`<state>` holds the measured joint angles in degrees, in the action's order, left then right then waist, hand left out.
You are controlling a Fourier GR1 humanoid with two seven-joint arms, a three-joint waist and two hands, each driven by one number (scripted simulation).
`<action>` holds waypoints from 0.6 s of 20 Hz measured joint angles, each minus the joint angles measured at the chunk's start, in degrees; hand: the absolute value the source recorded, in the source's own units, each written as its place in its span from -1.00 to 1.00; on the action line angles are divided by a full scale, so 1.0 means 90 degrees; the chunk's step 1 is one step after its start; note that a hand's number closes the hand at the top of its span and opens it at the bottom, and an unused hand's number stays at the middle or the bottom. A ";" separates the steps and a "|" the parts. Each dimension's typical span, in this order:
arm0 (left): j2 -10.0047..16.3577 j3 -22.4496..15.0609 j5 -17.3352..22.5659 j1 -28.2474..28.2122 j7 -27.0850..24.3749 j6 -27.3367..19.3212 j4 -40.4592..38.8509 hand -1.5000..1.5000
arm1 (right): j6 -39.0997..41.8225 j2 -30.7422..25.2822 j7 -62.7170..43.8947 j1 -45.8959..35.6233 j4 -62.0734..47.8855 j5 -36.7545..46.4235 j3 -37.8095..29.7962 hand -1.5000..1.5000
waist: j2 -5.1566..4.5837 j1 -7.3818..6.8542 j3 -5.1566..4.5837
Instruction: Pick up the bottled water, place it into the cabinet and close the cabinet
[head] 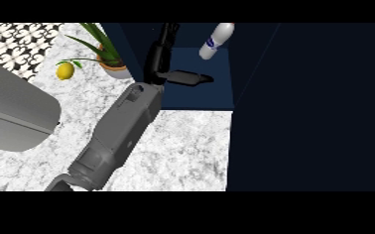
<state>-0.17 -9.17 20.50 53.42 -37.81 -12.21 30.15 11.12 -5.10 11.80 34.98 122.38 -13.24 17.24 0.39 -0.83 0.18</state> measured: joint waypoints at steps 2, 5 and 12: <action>0.0004 -0.0156 0.0159 -0.0219 0.0213 0.0091 0.0402 -1.00 | -0.0020 0.0024 -0.0007 -0.0010 -0.0007 0.0001 0.0025 -1.00 | 0.0013 -0.0039 -0.0002; 0.0012 -0.0406 0.0382 -0.0638 0.0478 0.0097 0.1070 -1.00 | -0.0066 0.0042 -0.0053 0.0066 0.0097 0.0058 0.0140 -1.00 | 0.0041 -0.0093 -0.0001; 0.0073 -0.1000 0.0527 -0.2344 0.1031 -0.0280 0.3332 -1.00 | -0.0080 -0.0015 -0.0060 0.0199 0.0190 0.0069 0.0157 -1.00 | 0.0102 -0.0248 -0.0005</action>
<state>0.48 -18.17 25.25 32.32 -28.54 -14.73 60.14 10.40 -5.23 11.26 36.77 124.09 -12.62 18.65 1.30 -3.06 0.14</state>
